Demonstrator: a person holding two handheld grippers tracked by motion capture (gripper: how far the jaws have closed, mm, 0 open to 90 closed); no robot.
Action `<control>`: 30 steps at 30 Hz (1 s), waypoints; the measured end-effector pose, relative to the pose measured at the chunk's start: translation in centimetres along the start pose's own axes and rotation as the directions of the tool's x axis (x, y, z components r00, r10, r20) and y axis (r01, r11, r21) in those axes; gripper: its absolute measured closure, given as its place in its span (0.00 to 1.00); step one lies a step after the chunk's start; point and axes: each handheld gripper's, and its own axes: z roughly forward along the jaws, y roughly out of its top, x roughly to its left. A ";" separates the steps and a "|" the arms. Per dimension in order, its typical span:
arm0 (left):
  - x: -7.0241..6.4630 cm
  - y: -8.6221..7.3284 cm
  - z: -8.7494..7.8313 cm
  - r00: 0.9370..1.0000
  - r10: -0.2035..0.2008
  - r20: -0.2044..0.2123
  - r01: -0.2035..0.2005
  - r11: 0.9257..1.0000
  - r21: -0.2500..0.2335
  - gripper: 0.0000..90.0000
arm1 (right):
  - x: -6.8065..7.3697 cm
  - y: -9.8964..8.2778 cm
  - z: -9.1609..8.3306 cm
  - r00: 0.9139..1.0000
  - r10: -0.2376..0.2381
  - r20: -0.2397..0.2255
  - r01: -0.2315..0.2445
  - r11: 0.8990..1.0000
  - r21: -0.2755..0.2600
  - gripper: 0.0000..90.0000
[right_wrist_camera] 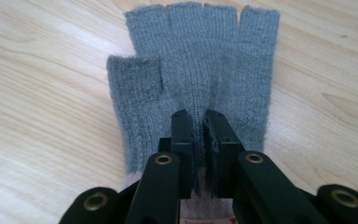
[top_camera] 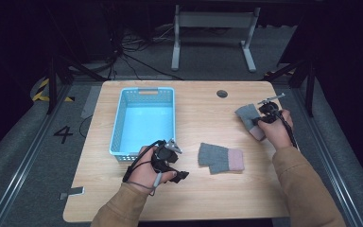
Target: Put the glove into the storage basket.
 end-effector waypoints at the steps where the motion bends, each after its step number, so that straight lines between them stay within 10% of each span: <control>1: -0.1 0.1 0.1 1.000 0.004 0.004 -0.004 1.000 0.000 0.35 | 0.3 0.1 -0.7 1.000 -0.009 -0.006 0.009 1.000 -0.015 0.93; 16: -0.1 0.4 0.1 1.000 0.010 0.009 -0.010 1.000 -0.002 0.36 | 2.9 -0.1 -6.0 0.987 -0.133 -0.093 0.124 0.987 -0.104 0.93; 26: -0.2 0.5 0.2 1.000 0.015 0.006 -0.015 1.000 0.002 0.35 | 5.2 -0.8 -8.9 0.959 -0.245 -0.142 0.224 0.963 -0.148 0.93; 30: -0.3 0.4 0.2 1.000 0.014 0.007 -0.014 1.000 0.004 0.35 | 6.7 -1.3 -9.9 0.935 -0.308 -0.179 0.278 0.945 -0.173 0.93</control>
